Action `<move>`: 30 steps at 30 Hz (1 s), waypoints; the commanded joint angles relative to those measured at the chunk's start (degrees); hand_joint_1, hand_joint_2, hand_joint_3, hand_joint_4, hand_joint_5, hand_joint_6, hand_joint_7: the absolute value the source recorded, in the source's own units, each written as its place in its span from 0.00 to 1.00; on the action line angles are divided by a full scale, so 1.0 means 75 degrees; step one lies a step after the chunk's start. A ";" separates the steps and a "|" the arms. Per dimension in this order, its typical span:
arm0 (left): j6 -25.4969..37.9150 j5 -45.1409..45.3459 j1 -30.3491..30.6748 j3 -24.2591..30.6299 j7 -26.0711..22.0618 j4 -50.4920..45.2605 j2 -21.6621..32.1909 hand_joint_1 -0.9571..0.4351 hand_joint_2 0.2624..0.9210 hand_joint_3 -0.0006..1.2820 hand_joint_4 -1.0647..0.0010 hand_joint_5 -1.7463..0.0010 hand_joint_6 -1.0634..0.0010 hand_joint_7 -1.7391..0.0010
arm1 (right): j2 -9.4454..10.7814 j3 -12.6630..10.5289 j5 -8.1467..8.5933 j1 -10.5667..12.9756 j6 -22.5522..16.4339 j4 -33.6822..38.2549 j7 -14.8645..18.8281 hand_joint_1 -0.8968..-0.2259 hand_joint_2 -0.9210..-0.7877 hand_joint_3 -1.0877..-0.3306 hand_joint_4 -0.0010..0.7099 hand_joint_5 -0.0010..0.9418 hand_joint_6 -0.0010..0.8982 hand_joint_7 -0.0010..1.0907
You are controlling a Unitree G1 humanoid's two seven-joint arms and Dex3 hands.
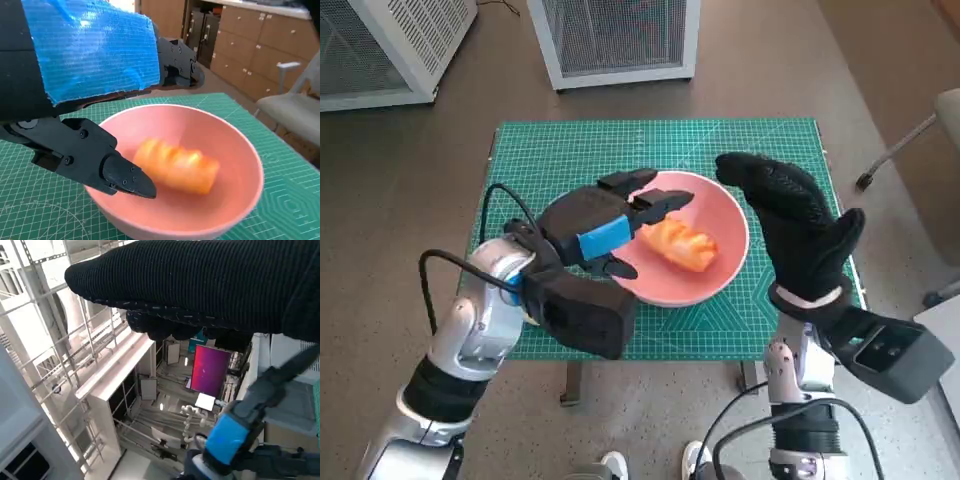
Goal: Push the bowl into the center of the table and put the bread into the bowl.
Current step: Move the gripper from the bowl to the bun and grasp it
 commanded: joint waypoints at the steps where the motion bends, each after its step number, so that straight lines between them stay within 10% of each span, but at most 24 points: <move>1: -0.0020 -0.0461 0.0432 0.0545 -0.0089 -0.0661 0.0334 0.38 0.87 0.00 0.97 1.00 0.85 0.95 | 0.0041 0.0022 -0.0088 0.0144 0.0025 0.0080 -0.0075 0.69 0.17 0.76 0.36 0.00 0.01 0.63; 30: 0.0452 -0.1423 0.3131 0.3070 -0.0545 -0.3043 0.2186 0.51 0.68 0.00 0.90 1.00 0.75 0.96 | -0.0081 0.0022 0.0126 0.0240 0.0222 -0.0147 0.0049 0.66 0.00 0.83 0.36 0.00 0.01 0.63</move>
